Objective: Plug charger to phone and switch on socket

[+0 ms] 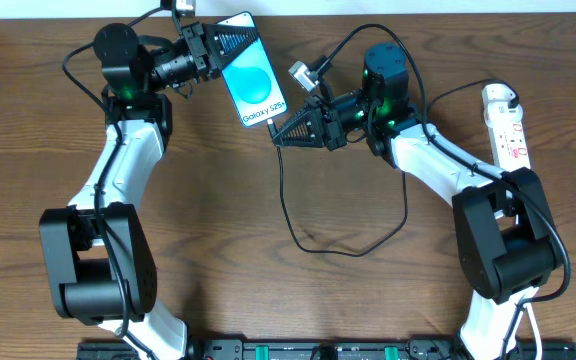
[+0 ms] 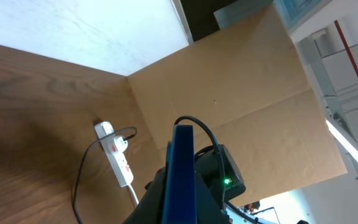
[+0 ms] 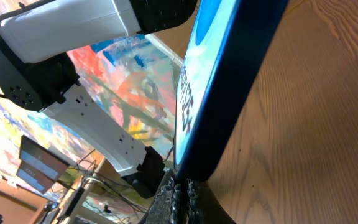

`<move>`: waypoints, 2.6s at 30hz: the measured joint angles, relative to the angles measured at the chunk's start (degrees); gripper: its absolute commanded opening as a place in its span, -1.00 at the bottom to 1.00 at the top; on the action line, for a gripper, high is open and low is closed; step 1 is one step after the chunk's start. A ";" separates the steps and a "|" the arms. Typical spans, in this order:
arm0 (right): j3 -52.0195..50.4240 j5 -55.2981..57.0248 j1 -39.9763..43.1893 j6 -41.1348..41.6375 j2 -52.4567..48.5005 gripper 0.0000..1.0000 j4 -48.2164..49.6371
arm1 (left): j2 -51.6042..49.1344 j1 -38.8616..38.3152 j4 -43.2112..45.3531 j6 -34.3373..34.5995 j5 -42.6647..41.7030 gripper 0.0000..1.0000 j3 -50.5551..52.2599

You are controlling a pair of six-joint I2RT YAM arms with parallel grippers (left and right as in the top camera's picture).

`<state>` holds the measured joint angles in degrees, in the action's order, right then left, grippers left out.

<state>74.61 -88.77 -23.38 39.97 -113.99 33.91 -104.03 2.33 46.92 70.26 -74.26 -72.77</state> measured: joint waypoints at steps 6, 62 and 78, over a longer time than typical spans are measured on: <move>0.00 0.00 -0.02 0.00 0.00 -0.98 0.00 | 0.00 -0.13 0.00 0.00 0.07 -0.86 0.00; -0.17 0.02 -0.63 0.00 -0.02 -0.98 -0.46 | 0.00 -1.68 0.07 -2.75 -0.96 -0.85 0.00; -0.48 -0.04 0.61 -0.02 -0.02 -0.98 -0.59 | 0.00 -1.64 0.26 -4.55 -4.28 -0.85 0.00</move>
<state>74.13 -88.82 -22.76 39.94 -114.02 33.32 -104.03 0.69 47.18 65.71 -78.54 -72.77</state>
